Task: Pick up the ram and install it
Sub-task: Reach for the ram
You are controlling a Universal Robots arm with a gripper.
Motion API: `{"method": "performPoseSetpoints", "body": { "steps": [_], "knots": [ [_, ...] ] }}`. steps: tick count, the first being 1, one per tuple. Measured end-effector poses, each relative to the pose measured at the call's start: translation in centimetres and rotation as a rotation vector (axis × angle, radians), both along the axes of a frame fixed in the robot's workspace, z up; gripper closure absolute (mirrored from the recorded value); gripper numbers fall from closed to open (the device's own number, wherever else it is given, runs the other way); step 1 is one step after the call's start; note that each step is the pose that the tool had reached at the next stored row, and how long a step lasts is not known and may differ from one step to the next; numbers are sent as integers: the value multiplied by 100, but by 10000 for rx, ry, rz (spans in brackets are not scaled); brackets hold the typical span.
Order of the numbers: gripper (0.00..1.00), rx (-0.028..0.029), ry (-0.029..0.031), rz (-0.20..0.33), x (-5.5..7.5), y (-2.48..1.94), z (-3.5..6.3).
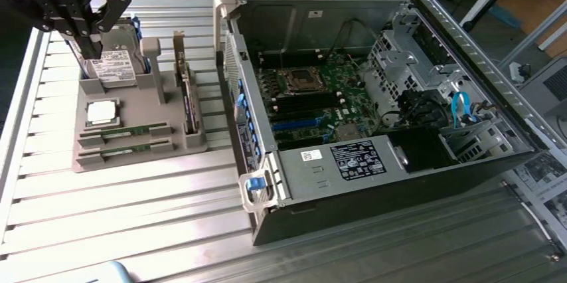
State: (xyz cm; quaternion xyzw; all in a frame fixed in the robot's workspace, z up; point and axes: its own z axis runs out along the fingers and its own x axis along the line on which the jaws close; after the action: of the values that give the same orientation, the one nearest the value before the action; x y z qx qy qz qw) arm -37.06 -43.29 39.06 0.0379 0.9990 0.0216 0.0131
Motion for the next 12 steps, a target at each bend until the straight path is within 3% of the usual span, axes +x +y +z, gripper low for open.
{"method": "performPoseSetpoints", "body": {
  "steps": [12],
  "knots": [
    [89, -1, 2, 1, 67, -22, -3]
  ]
}}
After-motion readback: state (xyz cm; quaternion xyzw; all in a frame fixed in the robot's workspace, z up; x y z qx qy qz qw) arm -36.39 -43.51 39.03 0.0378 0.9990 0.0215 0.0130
